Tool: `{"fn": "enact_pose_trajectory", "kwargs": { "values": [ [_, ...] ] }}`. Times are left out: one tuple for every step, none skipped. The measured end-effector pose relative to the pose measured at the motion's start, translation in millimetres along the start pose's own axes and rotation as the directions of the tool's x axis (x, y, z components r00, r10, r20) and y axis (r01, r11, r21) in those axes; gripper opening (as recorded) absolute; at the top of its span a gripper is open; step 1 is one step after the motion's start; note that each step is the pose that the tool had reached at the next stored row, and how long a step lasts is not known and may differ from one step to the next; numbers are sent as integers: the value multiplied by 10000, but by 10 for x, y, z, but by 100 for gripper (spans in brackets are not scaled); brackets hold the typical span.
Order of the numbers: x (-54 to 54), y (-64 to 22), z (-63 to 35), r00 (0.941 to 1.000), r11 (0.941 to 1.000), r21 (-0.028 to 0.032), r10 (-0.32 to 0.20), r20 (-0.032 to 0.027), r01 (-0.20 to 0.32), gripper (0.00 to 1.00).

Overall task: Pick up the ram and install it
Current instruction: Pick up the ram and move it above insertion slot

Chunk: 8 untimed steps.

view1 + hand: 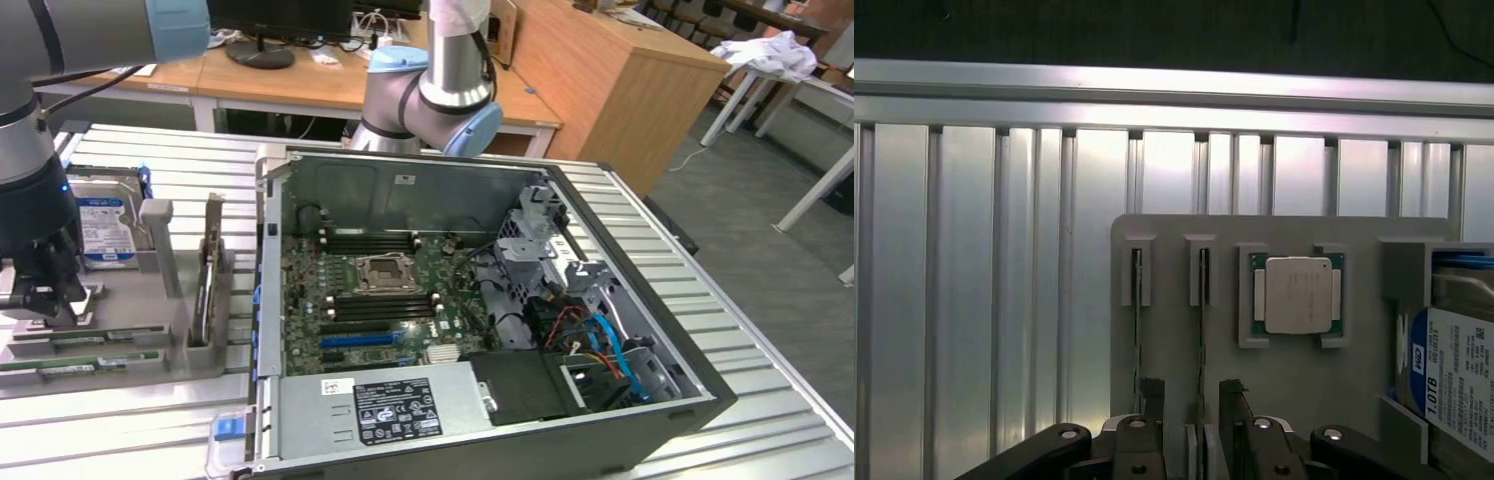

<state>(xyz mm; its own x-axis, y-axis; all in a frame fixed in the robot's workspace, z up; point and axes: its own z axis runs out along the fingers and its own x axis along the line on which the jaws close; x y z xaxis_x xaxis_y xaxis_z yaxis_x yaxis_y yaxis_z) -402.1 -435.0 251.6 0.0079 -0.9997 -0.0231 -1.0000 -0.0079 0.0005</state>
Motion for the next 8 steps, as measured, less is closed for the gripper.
{"fn": "enact_pose_trajectory", "kwargs": {
  "values": [
    [8, 2, -1, 10000, 10000, -1, 0, -1, 0, 36],
    [15, 3, 0, 10000, 10000, 0, -2, -1, 2, 36],
    [21, 4, 0, 10000, 10000, 0, -3, 0, 3, 36],
    [27, 5, 0, 10000, 10000, 0, -4, 0, 4, 36],
    [34, 8, -1, 10000, 10000, 0, -5, 0, 5, 36],
    [41, 10, -1, 10000, 10000, 0, -7, 0, 7, 36],
    [50, 14, -1, 10000, 10000, 0, -10, 0, 10, 36],
    [58, 17, -1, 10000, 10000, 0, -12, 0, 12, 36]
  ]
}}
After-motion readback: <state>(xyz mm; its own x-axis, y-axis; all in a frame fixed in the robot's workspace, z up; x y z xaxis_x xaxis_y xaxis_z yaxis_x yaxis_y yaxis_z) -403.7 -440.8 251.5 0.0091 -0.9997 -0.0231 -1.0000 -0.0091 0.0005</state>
